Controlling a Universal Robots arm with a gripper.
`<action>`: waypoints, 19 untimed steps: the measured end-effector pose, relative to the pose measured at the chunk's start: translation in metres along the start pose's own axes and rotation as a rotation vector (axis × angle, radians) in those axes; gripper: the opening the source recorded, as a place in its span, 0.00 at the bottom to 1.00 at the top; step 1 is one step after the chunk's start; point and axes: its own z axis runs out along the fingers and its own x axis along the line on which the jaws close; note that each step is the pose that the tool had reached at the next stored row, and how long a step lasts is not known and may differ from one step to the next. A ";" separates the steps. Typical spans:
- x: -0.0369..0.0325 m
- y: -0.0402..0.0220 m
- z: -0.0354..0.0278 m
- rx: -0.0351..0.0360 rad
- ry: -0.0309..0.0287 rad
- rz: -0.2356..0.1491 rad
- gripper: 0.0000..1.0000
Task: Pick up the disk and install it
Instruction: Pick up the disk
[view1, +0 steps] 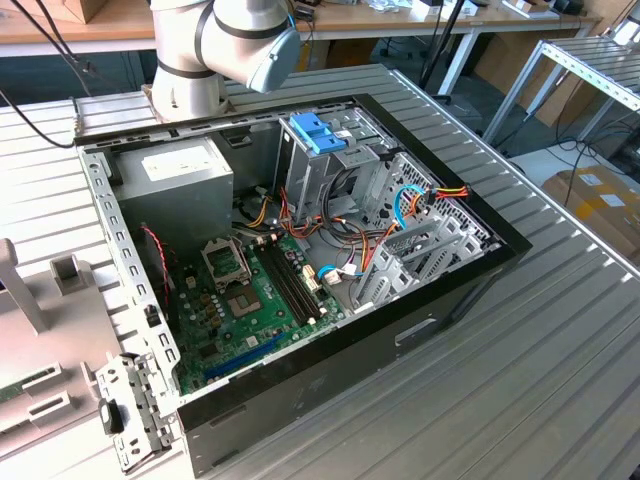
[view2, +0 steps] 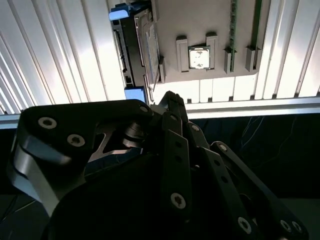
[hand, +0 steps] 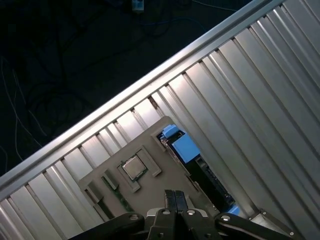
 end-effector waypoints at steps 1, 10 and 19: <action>0.0000 0.0000 0.0000 -0.0002 0.0003 -0.007 0.11; 0.0000 0.0000 0.0000 -0.0018 0.0032 -0.073 0.11; 0.0000 0.0000 0.0000 -0.0034 0.0059 -0.136 0.11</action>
